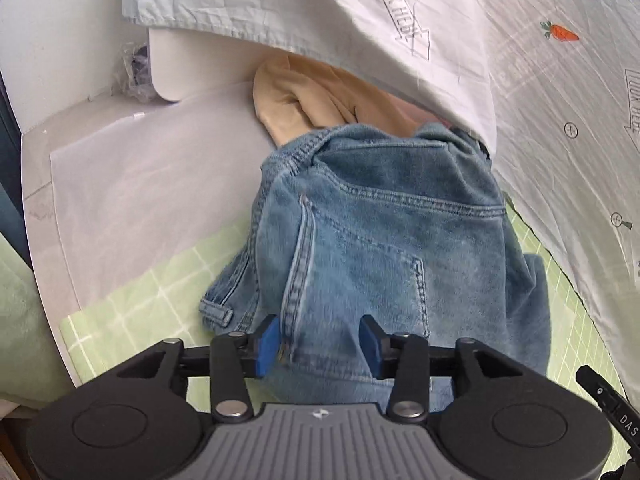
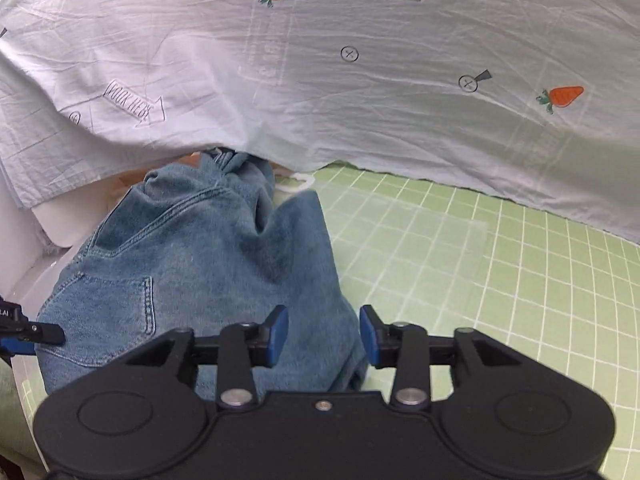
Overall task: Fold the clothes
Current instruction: 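Lift the jacket with both grippers and pull it out onto the mat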
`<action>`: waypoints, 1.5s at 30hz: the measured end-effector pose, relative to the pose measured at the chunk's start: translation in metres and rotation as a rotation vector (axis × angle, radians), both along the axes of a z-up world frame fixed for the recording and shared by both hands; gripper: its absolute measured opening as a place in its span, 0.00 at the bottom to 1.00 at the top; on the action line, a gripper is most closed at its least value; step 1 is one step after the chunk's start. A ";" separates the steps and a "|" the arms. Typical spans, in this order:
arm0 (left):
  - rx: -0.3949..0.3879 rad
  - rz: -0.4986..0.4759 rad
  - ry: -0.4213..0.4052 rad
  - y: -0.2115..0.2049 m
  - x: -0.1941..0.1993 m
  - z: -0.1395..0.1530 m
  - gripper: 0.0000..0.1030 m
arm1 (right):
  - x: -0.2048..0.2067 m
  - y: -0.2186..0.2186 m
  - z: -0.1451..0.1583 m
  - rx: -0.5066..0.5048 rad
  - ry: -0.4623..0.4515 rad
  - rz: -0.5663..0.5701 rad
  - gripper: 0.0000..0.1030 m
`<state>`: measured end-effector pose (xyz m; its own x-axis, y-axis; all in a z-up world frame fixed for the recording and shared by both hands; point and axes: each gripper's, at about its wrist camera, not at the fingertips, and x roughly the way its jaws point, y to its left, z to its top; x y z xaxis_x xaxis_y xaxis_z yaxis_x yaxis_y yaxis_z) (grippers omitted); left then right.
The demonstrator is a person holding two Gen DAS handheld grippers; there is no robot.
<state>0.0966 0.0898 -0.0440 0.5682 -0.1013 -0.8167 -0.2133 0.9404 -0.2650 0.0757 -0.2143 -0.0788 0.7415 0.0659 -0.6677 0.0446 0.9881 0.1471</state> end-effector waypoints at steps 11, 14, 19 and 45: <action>-0.026 0.041 0.000 0.042 0.066 -0.030 0.74 | 0.109 0.002 -0.017 0.192 0.011 -0.001 0.72; -0.040 0.046 0.017 0.045 0.085 -0.045 0.76 | 0.157 0.007 -0.037 0.262 0.044 -0.005 0.73; -0.071 0.034 0.073 0.041 0.112 -0.068 0.76 | 0.227 0.018 -0.079 0.431 0.154 0.002 0.80; -0.113 -0.298 0.014 -0.071 0.014 -0.014 0.23 | -0.025 -0.067 -0.052 0.492 0.092 -0.292 0.08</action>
